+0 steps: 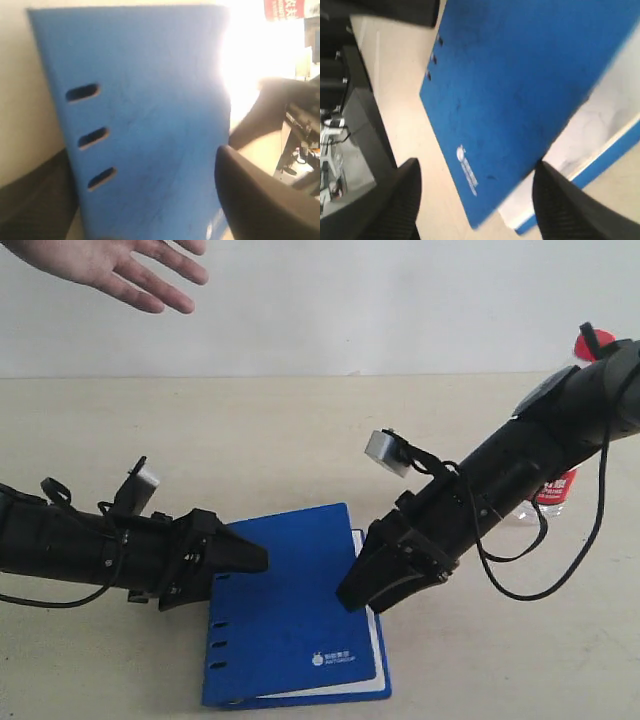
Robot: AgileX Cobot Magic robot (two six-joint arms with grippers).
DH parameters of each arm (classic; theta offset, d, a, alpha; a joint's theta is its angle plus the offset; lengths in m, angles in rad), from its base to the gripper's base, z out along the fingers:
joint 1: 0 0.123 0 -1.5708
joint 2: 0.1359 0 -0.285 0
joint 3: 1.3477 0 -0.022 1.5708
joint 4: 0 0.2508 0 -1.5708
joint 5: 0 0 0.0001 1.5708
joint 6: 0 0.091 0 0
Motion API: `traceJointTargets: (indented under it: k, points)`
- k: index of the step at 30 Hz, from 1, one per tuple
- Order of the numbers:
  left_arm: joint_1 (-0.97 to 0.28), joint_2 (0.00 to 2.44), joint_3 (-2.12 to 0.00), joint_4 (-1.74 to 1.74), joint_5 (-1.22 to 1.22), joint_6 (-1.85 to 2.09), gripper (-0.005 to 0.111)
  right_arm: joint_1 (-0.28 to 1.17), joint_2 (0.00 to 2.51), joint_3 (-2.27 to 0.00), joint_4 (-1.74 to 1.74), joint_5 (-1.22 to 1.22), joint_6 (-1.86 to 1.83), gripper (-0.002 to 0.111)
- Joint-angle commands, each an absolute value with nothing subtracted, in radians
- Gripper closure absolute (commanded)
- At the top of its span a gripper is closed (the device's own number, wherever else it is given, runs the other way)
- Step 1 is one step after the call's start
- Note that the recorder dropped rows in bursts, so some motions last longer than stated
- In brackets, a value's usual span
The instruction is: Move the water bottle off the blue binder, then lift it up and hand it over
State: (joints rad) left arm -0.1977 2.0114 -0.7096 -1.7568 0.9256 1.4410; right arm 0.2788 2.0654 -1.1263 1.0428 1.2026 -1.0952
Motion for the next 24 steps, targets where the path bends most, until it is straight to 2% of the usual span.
traceJointTargets:
  k: [1,5,24]
  points:
    - [-0.230,2.001,-0.722,-1.744,1.206,1.467,0.040,0.308,2.061,-1.129,1.210,1.221,-1.131,0.068]
    - [-0.230,2.001,-0.722,-1.744,1.210,1.484,0.040,0.308,2.032,-1.129,1.208,1.221,-1.104,0.087]
    - [-0.230,2.001,-0.722,-1.744,1.221,1.577,0.040,0.310,1.976,-1.129,1.241,1.221,-1.097,0.087]
